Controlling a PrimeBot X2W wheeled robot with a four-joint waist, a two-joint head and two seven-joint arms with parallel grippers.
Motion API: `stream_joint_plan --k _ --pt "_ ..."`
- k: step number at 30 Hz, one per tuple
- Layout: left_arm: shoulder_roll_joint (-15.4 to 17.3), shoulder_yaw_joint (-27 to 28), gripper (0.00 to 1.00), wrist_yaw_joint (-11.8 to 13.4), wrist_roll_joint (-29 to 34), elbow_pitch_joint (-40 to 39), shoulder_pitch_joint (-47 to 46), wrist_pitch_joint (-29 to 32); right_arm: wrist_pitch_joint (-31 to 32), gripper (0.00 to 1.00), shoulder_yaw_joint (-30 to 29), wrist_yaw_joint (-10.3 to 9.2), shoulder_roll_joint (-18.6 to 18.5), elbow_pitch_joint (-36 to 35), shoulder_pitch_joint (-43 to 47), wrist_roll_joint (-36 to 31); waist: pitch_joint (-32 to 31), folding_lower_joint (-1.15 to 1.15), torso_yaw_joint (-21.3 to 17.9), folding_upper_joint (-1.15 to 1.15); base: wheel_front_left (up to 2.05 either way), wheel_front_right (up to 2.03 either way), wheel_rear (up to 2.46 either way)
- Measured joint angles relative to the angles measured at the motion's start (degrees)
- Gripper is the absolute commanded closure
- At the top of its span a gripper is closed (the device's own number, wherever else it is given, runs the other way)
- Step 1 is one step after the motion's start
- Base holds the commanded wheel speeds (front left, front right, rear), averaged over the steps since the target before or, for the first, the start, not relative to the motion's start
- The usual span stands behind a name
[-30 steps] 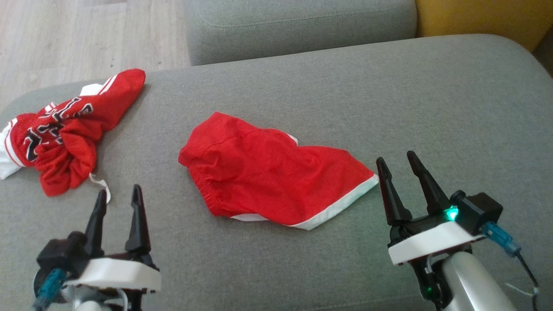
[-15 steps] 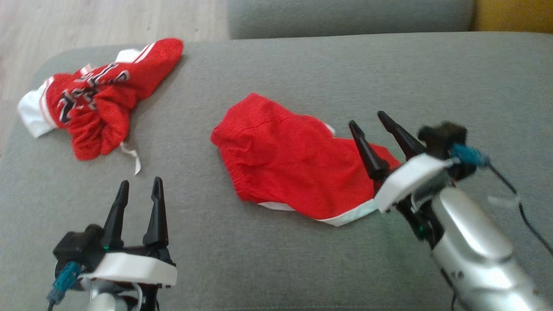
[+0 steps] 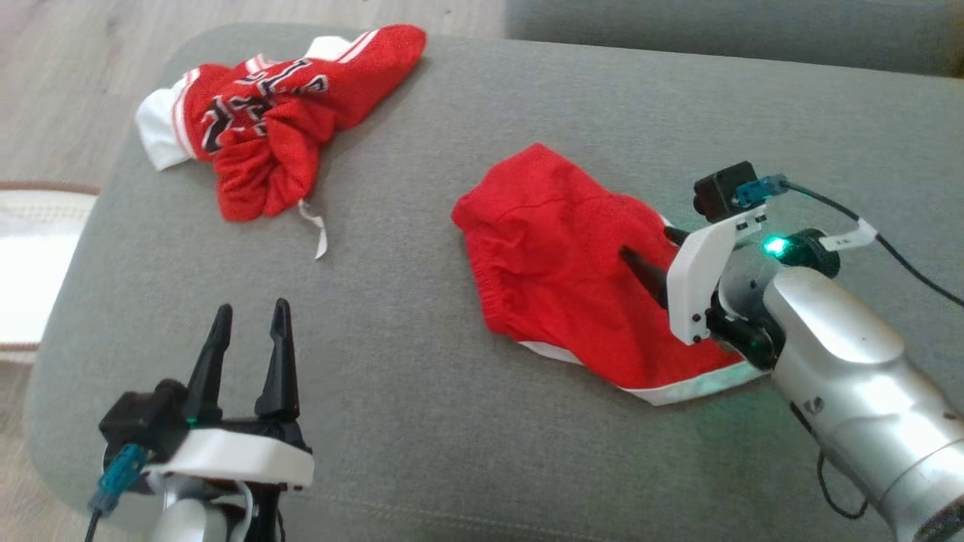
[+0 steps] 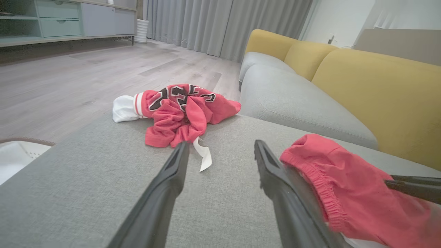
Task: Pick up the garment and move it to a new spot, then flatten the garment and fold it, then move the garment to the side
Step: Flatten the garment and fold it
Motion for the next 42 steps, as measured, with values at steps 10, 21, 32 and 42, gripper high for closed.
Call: stream_joint_plan --k 10,21,32,42 --pt "-0.3 1.1 0.0 -0.8 0.0 1.1 -0.3 0.0 6.3 1.0 4.9 0.0 -1.2 5.3 -2.7 7.0 0.8 0.0 3.3 0.0 0.0 0.0 0.0" --pt "-0.4 0.5 0.0 -0.9 0.2 1.3 -0.9 0.0 0.9 1.0 3.8 0.0 -4.1 9.4 -8.8 11.5 1.8 0.0 4.4 0.0 0.0 0.0 0.0" --pt "-0.5 -0.6 0.0 -0.9 0.2 2.2 -2.4 0.0 -5.0 0.4 2.5 0.0 -4.8 16.3 -12.0 12.5 3.9 0.0 4.5 0.0 0.0 0.0 0.0" --pt "-0.5 1.3 0.0 -1.5 1.6 3.4 -2.4 0.0 -20.0 0.0 4.7 0.0 -1.1 13.1 -11.2 12.8 0.4 0.0 -1.8 0.0 0.0 0.0 0.0"
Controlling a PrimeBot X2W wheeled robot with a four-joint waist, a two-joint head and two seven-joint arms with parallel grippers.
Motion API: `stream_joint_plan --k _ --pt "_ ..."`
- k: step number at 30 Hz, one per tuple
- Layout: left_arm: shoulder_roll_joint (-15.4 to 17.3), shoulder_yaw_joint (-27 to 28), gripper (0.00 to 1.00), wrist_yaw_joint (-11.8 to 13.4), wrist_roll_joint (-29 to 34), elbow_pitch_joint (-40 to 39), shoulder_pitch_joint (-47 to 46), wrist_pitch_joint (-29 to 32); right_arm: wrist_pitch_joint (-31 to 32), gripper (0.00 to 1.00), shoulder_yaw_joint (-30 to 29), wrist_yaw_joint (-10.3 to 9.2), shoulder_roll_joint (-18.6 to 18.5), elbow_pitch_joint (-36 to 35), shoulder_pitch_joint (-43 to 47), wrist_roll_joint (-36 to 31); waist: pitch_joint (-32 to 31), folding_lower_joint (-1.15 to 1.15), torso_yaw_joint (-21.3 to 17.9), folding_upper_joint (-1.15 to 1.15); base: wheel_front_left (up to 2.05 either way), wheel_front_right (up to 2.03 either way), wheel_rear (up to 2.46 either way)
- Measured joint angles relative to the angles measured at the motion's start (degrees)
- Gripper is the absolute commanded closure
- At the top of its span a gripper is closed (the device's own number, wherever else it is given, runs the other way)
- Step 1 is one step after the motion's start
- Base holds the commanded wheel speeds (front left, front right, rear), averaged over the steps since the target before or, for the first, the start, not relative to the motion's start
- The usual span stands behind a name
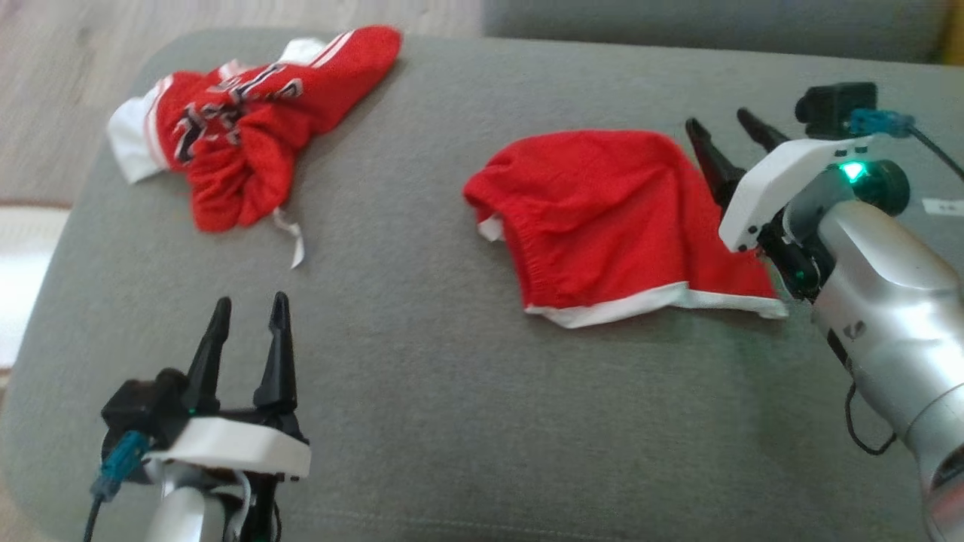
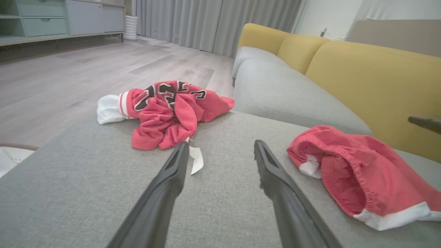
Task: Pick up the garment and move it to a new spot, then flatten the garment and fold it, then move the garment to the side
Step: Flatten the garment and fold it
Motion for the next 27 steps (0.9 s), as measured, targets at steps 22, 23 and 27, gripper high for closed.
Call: stream_joint_plan --k 22,23,27 --pt "0.0 5.8 0.0 0.1 3.2 -4.4 4.6 0.0 -11.5 0.0 -34.5 0.0 6.3 -37.5 39.7 -27.3 -8.0 0.0 -15.2 0.0 0.0 0.0 0.0" --pt "0.0 5.8 0.0 0.1 3.5 -4.4 4.6 0.0 -11.5 0.0 -35.0 0.0 6.9 -38.2 41.5 -28.9 -8.0 0.0 -15.3 0.0 0.0 0.0 0.0" --pt "0.0 5.8 0.0 0.1 4.0 -4.2 5.2 0.0 -11.5 0.0 -37.8 0.0 8.8 -39.6 44.8 -32.4 -7.7 0.0 -15.7 0.0 0.0 0.0 0.0"
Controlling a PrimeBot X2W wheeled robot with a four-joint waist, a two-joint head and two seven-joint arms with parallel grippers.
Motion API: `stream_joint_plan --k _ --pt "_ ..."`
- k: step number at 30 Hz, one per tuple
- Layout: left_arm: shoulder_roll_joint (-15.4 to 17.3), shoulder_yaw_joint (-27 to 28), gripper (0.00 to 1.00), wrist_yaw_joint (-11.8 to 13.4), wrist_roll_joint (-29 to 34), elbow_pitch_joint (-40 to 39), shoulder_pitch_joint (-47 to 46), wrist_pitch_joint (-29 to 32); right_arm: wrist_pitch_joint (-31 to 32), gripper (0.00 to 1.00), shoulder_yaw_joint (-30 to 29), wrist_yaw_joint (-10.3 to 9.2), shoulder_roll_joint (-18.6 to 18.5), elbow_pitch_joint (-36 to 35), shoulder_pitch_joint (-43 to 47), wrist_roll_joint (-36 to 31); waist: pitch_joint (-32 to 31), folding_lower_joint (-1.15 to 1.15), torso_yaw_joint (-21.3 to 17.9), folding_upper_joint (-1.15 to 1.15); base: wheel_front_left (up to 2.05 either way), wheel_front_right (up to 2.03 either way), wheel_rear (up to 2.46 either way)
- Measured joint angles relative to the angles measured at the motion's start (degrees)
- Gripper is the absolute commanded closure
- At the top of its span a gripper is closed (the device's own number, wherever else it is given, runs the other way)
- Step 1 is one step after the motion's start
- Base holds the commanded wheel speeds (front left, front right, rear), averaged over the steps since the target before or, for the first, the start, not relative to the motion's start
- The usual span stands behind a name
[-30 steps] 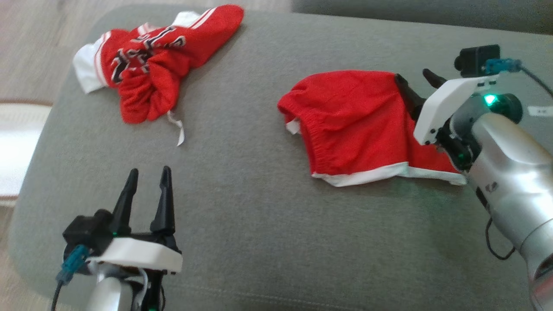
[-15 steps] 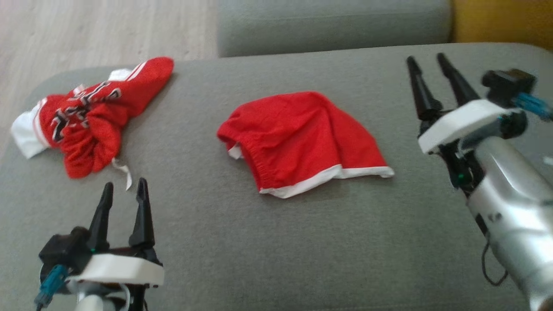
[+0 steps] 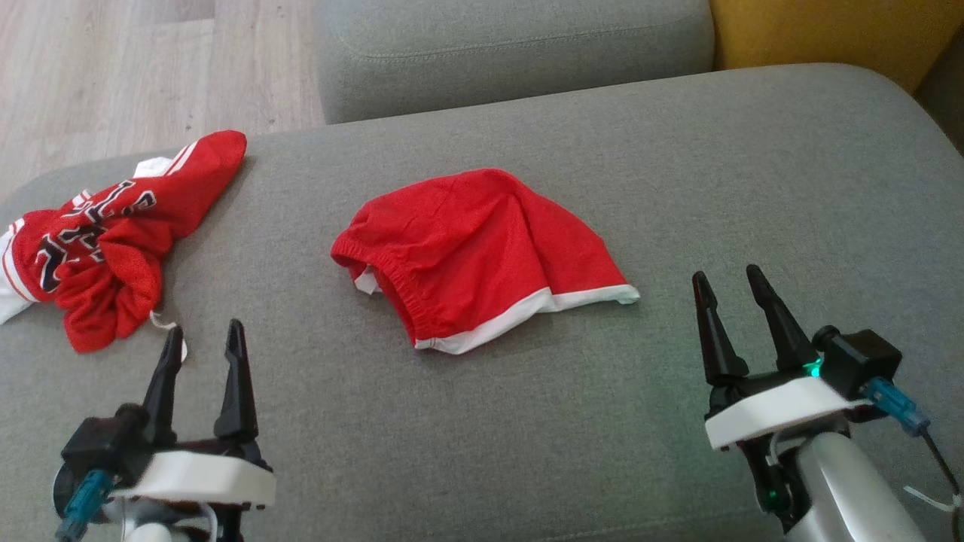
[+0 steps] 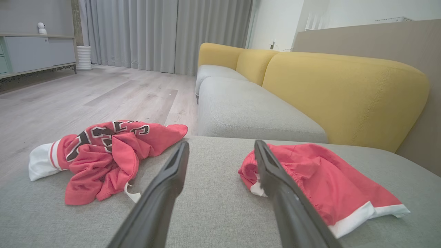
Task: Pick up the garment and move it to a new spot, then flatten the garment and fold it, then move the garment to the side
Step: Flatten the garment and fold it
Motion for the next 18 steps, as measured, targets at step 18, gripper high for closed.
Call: stream_joint_plan --k 18 --pt "0.0 -1.9 0.0 0.0 0.0 2.1 0.0 0.0 0.0 0.0 -3.0 0.0 1.7 0.8 0.0 -2.4 0.3 0.0 0.4 0.0 0.0 0.0 0.0"
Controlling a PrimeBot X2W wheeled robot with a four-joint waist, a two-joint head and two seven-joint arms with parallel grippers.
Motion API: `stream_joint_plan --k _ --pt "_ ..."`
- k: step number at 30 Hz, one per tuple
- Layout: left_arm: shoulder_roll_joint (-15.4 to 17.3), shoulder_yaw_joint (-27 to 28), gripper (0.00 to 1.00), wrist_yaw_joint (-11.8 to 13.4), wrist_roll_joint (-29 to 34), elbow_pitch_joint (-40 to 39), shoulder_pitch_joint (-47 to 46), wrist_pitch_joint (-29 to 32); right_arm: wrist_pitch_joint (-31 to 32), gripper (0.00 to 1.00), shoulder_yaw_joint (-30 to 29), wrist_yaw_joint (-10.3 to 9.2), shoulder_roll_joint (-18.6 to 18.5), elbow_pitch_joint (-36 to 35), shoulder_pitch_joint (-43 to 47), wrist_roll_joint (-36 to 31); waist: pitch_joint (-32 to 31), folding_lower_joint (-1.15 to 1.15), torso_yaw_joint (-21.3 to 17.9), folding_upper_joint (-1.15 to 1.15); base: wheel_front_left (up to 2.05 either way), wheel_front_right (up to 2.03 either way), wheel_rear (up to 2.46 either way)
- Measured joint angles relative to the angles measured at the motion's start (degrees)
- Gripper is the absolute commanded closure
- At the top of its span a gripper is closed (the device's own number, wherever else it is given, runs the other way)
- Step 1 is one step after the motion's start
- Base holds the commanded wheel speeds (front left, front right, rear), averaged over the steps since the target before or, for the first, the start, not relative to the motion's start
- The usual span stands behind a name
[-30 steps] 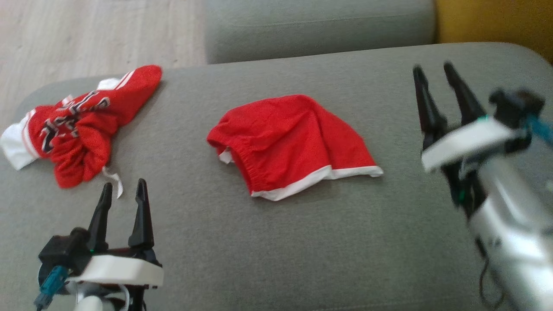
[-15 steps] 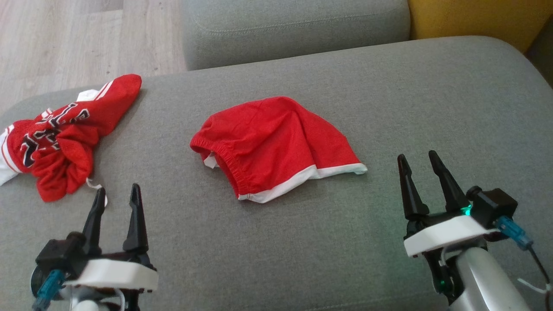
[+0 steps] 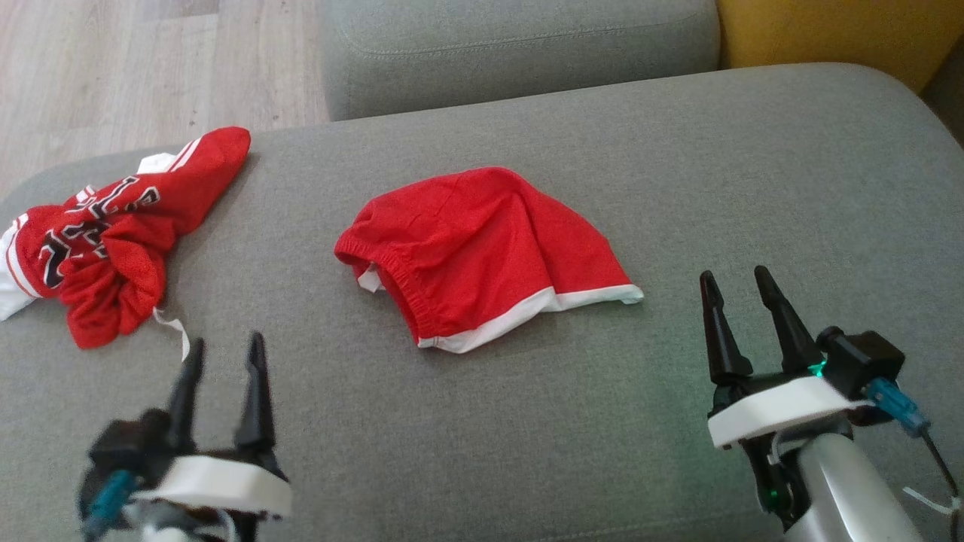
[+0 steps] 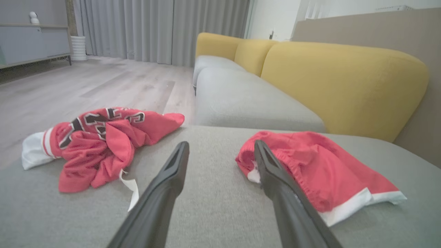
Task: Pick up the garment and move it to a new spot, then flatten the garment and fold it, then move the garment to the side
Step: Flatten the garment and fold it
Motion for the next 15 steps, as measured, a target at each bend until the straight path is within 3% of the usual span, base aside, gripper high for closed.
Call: stream_joint_plan --k 5,10,15 --pt "0.0 -3.8 0.0 -0.8 -3.6 4.3 -0.1 3.2 2.0 0.0 -0.2 0.0 0.0 2.0 -0.3 0.0 0.4 0.0 0.0 0.0 0.0 0.0 0.0" --pt "0.2 -9.8 0.0 -2.6 -5.0 7.3 -3.9 10.3 12.0 0.0 2.2 0.0 -0.1 6.7 -4.5 2.5 2.8 0.0 -0.1 0.0 0.0 0.0 0.0" --pt "0.5 -15.3 0.0 -3.1 -7.1 12.0 -11.1 14.7 17.8 0.0 4.9 0.0 -0.3 11.2 -12.9 4.8 5.8 0.0 0.2 0.0 0.0 0.0 0.0"
